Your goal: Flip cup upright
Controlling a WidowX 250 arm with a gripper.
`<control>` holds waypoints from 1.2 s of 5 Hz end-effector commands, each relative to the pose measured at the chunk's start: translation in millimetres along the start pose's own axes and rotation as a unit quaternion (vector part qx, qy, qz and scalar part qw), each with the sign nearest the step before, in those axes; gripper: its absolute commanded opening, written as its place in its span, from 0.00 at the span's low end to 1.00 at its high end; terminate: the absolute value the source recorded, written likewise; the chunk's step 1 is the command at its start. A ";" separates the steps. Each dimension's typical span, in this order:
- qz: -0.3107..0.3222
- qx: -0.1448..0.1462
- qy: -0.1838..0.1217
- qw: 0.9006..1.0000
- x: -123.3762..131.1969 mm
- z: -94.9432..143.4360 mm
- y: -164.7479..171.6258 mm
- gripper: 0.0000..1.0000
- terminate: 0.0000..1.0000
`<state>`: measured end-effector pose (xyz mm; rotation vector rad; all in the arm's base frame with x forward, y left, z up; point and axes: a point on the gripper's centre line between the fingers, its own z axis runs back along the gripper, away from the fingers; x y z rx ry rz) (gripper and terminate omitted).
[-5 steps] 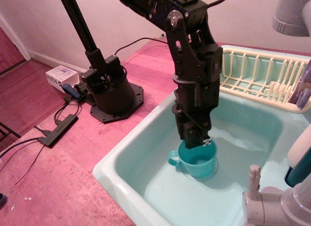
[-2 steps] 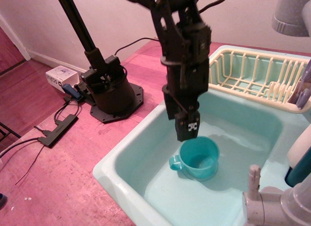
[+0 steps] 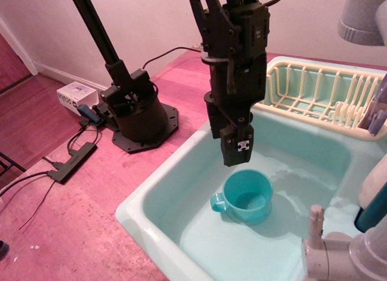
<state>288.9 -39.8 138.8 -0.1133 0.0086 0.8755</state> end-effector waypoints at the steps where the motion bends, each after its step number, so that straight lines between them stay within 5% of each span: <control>1: -0.009 -0.020 -0.013 1.000 -1.2 10.5 -3.7 1.00 0.00; 5: -0.009 -0.020 -0.013 1.000 -1.2 10.5 -3.7 1.00 0.00; 6: -0.009 -0.020 -0.013 1.000 -1.2 10.5 -3.7 1.00 1.00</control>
